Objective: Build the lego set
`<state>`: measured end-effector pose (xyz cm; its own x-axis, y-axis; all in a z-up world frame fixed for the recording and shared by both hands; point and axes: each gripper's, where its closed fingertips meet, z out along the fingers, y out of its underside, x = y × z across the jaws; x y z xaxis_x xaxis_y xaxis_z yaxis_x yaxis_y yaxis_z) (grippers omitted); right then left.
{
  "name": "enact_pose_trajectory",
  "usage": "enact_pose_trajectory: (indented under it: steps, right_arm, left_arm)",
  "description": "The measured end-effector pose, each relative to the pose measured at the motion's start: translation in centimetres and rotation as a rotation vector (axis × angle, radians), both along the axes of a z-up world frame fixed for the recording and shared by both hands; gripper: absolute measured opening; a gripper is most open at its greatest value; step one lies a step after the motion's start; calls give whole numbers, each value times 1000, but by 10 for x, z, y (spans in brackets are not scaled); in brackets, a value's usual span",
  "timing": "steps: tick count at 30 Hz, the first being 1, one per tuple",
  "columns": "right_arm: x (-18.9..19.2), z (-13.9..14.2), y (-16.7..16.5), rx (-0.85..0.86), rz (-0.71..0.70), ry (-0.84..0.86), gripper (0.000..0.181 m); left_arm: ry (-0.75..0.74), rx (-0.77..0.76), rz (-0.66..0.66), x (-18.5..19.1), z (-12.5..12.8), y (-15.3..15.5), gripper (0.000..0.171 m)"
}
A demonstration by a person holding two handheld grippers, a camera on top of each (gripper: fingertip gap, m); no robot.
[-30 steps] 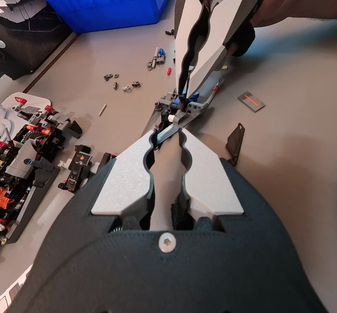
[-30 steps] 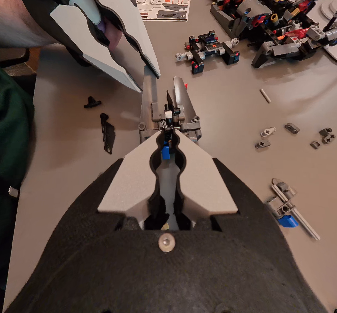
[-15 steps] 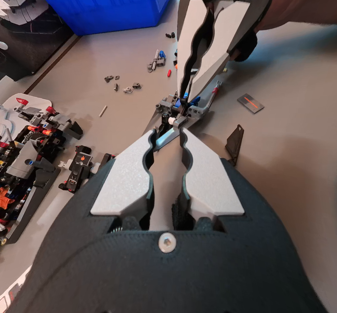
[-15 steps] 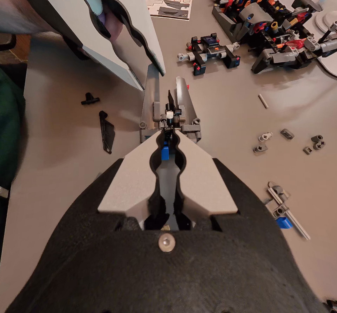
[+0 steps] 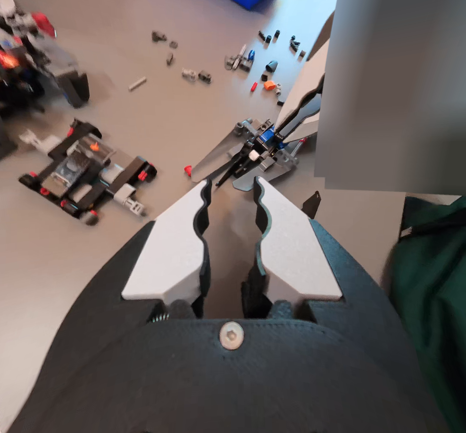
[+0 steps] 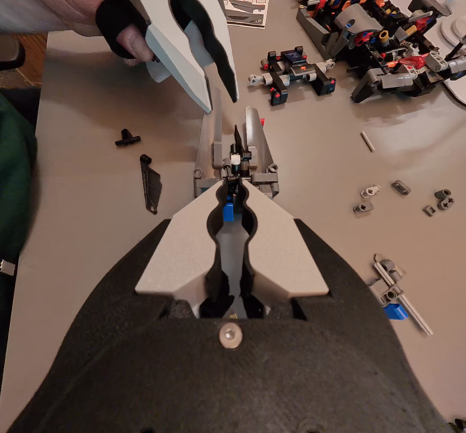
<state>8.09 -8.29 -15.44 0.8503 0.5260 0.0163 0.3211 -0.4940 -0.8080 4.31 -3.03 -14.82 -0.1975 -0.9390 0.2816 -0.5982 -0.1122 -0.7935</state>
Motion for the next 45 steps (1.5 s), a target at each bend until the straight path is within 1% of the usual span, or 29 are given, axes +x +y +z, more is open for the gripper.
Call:
enact_pose_trajectory:
  steps: [4,8,12,14,20,29,39,45]
  right_arm:
    - [0,0,0,5,-4,-29,5]
    - [-1,0,1,7,-6,-47,5]
    - [-1,4,0,-2,-11,-5,5]
    - [-1,5,-1,-27,-20,25,5]
    - [-1,8,-7,-68,-49,85,5]
    - [-1,9,-10,-83,-121,165,5]
    - [0,9,-11,-123,-156,283,5]
    - [2,11,-13,-129,-165,319,5]
  left_arm:
    - [24,-86,-6,0,1,-6,20]
    - [37,-152,2,1,-1,-10,12]
    - [5,-192,0,1,2,-13,7]
    - [-22,-167,-9,1,5,-15,6]
    - [-123,-16,-50,-1,16,-24,3]
    - [-171,5,-39,-3,21,-30,0]
    - [-218,137,-76,-3,26,-35,0]
    - [-214,116,-71,-1,27,-35,0]
